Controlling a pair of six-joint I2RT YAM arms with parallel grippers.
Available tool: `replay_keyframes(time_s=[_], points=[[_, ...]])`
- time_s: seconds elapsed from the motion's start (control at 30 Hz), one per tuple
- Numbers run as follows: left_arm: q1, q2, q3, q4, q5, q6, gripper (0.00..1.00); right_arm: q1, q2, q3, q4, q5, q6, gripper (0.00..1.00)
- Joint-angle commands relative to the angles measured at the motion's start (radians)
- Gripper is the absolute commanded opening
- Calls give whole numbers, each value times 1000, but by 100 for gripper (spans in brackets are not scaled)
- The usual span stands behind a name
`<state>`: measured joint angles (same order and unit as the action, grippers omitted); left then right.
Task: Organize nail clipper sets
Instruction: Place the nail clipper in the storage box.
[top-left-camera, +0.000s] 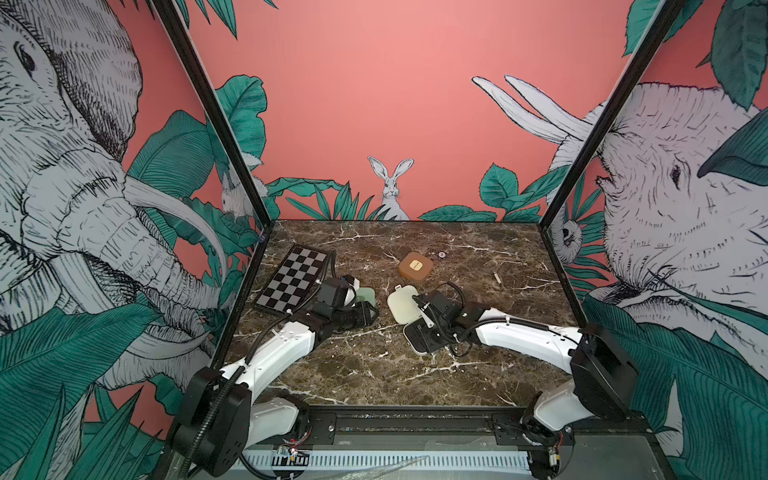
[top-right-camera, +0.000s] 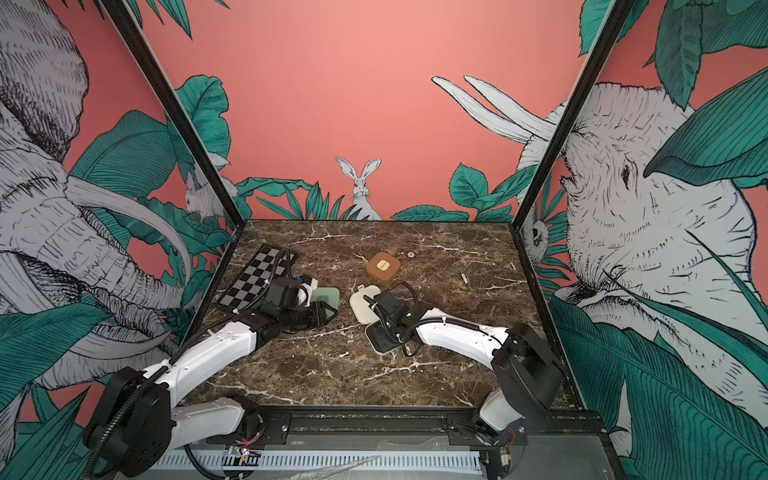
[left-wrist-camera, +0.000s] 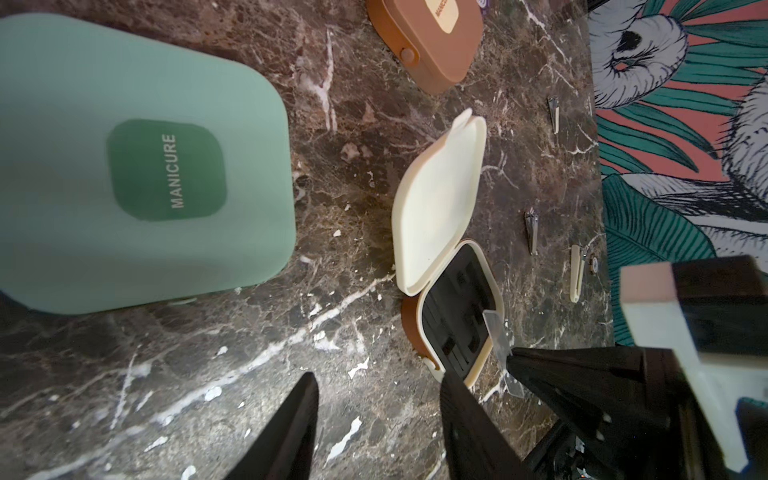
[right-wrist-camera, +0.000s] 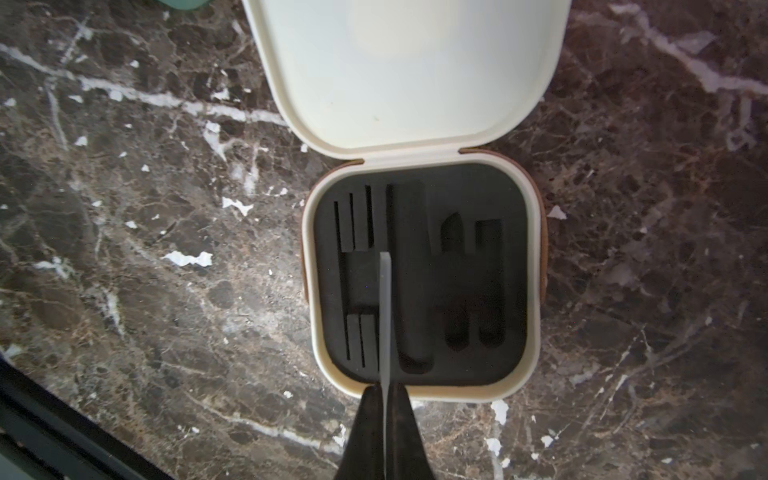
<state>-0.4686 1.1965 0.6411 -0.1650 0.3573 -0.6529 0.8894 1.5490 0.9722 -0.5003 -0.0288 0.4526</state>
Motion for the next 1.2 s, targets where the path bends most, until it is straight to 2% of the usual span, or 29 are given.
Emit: replay_keyframes(time_s=[0.0,0.5,1.17], points=[[-2,-33,-24,35,-25,-17,50,5,21,29,32,33,-22,0],[-2,1,-15,47,-4,-19,50,5,140,100,51,8,-67,0],[-2,1,-13,41,-1,-14,49,5,183,96,49,-2,-75,0]])
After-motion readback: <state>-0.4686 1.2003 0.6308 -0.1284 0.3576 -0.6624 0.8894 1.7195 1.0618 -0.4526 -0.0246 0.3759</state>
